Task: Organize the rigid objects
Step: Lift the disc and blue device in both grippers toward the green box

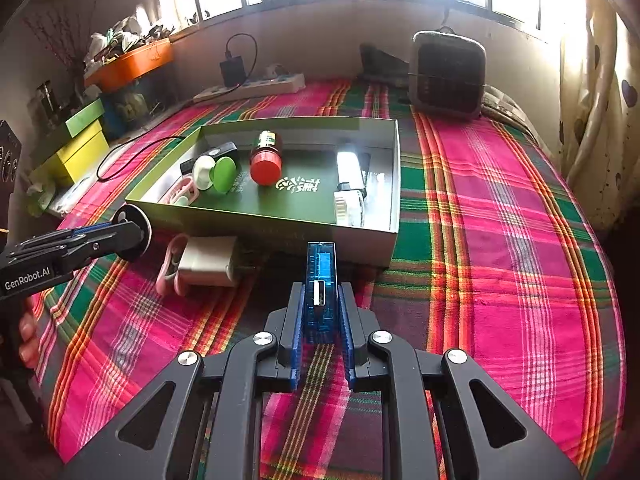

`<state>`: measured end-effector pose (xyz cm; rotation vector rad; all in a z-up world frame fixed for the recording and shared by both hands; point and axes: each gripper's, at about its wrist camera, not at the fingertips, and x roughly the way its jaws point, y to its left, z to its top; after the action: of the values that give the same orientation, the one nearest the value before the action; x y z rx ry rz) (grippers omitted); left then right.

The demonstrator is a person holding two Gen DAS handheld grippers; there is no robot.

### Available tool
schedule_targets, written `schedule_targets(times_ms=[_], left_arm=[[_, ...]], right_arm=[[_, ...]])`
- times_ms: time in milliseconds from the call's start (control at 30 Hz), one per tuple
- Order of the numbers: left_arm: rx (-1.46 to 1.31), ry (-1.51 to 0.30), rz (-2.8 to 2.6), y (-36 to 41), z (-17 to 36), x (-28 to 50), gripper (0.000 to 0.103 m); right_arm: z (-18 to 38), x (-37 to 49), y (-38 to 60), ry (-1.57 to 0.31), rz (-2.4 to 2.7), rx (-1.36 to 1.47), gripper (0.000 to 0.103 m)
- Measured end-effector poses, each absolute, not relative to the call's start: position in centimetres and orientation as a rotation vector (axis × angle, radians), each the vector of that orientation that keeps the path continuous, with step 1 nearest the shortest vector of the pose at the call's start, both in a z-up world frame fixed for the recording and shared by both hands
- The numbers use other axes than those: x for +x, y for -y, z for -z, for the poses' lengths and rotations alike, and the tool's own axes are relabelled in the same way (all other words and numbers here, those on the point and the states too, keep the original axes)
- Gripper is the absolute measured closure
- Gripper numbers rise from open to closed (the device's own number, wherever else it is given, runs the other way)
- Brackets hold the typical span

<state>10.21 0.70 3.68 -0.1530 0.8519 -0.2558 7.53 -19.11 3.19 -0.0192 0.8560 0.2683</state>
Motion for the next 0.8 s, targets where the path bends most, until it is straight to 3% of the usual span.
schedule_targets(times_ms=[800], left_arm=[[-0.100, -0.833, 0.310, 1.4, -5.5, 13.5, 0.072]], right_arm=[[-7.0, 10.0, 18.1, -0.791, -0.292, -0.043, 0.086]])
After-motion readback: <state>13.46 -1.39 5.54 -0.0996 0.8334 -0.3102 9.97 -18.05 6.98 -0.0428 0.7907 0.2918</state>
